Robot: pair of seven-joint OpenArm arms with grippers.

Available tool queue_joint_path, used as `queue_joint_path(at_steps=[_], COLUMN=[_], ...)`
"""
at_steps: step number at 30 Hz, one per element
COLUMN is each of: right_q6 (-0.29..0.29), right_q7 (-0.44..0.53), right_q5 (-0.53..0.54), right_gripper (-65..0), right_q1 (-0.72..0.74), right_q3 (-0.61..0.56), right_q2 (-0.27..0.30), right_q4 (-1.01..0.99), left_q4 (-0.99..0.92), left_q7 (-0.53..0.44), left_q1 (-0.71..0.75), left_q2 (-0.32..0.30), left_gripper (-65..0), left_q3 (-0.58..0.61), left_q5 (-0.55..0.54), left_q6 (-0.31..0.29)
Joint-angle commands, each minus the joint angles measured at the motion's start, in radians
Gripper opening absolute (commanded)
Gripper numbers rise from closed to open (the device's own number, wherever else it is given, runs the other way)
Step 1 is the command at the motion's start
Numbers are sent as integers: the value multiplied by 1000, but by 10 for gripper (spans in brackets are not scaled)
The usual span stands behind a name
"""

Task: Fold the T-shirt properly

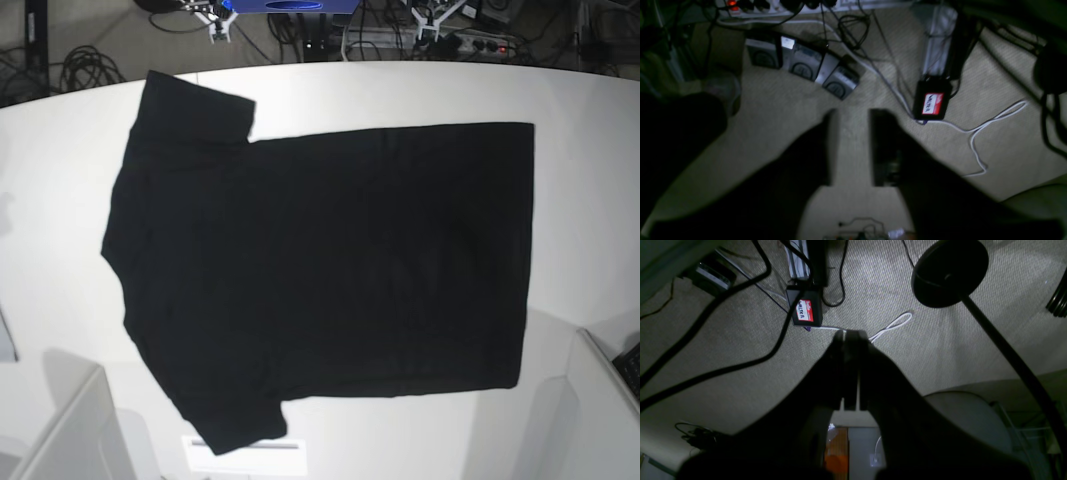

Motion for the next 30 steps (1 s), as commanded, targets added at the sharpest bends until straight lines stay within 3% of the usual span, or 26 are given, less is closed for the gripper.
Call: queue_joint_path(at_steps=[1,5,7,9,30], right_q6=[-6,-6,-6,-6,-4], right_q7=[-2,-2,-2,-2,-2], right_q5=[2,-1,-1,-3,-3], right_gripper=[-650,-650,-650,-650,-650], right_q1=[-6,-8,-8,-8,-2], right_q3=[3,-2,-2,-3,-5], right_q2=[2,2,2,2,9], right_q4=[-1,-1,-1,-1,1], left_q4=[3,3,3,2,8], left_q7=[1,1,1,1,-2], left_q1=[5,5,5,5,25], left_q2=[-3,-4,-4,-4,-9], left_gripper=[-418,-441,-522,-648,-650], left_q3=[-3,-3,8,5,2], left_q5=[2,2,2,2,3], left_q6=[3,3,3,3,3])
